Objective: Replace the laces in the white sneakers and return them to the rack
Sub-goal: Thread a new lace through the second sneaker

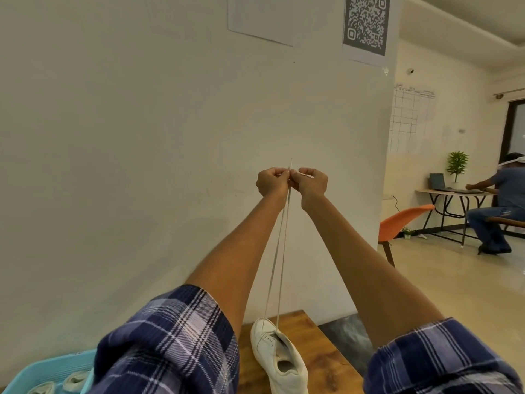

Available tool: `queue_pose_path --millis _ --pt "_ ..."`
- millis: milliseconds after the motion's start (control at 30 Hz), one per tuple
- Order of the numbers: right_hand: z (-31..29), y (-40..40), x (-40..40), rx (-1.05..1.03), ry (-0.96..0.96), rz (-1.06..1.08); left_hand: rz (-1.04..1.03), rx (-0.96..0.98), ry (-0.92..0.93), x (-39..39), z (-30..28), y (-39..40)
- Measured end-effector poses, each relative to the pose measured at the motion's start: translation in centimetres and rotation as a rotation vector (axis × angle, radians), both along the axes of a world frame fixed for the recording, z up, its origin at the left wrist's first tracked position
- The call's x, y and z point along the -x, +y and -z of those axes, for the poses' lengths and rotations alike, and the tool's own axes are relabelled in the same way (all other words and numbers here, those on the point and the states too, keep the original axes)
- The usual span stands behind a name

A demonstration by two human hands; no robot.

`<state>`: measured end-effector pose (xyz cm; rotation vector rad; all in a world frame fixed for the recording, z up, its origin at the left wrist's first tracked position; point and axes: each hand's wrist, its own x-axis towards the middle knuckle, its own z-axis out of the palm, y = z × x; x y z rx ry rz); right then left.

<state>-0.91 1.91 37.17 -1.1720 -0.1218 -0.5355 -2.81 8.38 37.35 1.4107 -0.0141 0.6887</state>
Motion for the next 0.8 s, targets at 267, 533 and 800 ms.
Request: queue_pose_path --millis 267,533,800 --pt "0.4 -0.4 0.2 -0.04 -0.057 0.055 0.109 0.082 0.041 0.1 -0.2 -0.5" --pt "0.9 -0.7 -0.3 -0.061 -0.098 0.072 0.148 0.079 0.068 0.0 -0.3 -0.8" --pt "0.6 -1.5 -0.2 0.131 -0.121 0.107 0.173 0.048 0.05 0.1 -0.3 -0.5"
